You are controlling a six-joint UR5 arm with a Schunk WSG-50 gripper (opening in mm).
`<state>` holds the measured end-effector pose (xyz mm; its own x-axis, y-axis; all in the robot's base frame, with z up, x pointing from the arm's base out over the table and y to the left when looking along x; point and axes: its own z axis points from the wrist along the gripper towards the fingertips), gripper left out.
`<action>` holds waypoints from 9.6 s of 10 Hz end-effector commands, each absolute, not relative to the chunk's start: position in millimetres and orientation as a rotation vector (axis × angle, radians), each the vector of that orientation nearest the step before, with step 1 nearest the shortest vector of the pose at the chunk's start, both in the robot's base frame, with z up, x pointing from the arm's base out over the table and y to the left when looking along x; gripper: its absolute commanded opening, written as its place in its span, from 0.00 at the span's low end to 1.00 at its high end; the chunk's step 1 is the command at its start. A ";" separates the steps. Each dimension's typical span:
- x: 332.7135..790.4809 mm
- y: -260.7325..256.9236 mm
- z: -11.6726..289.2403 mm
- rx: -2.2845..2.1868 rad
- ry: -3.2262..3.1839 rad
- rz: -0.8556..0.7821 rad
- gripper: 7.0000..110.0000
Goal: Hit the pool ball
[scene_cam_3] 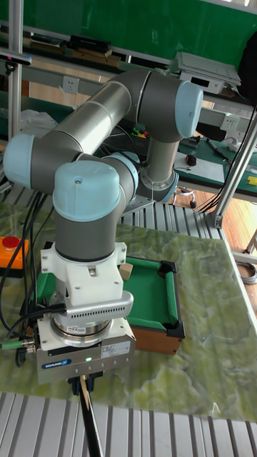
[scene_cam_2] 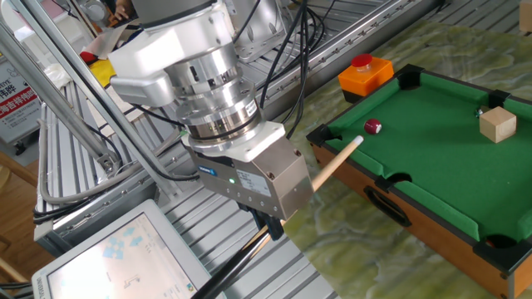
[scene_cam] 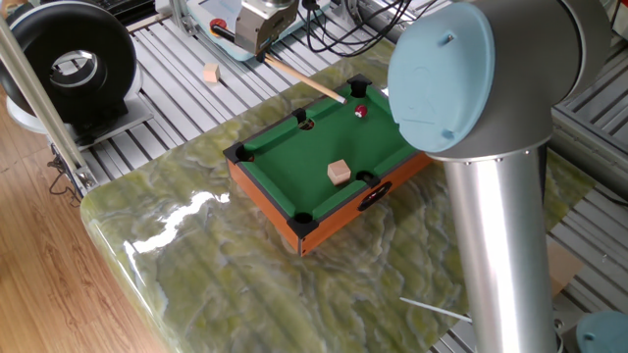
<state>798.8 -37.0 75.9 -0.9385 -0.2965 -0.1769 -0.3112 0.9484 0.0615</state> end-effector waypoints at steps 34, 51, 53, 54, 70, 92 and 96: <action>786.4 -44.4 74.6 -0.462 2.921 0.185 0.00; 785.4 -42.6 91.5 -0.440 2.937 0.191 0.00; 783.8 -41.8 100.2 -0.448 2.933 0.199 0.00; 785.0 -43.4 100.0 -0.452 2.930 0.193 0.00; 773.6 -48.3 83.1 -0.422 2.871 0.212 0.00; 785.3 -25.6 98.0 -0.459 2.938 0.165 0.00; 789.5 -52.9 83.9 -0.476 2.920 0.117 0.00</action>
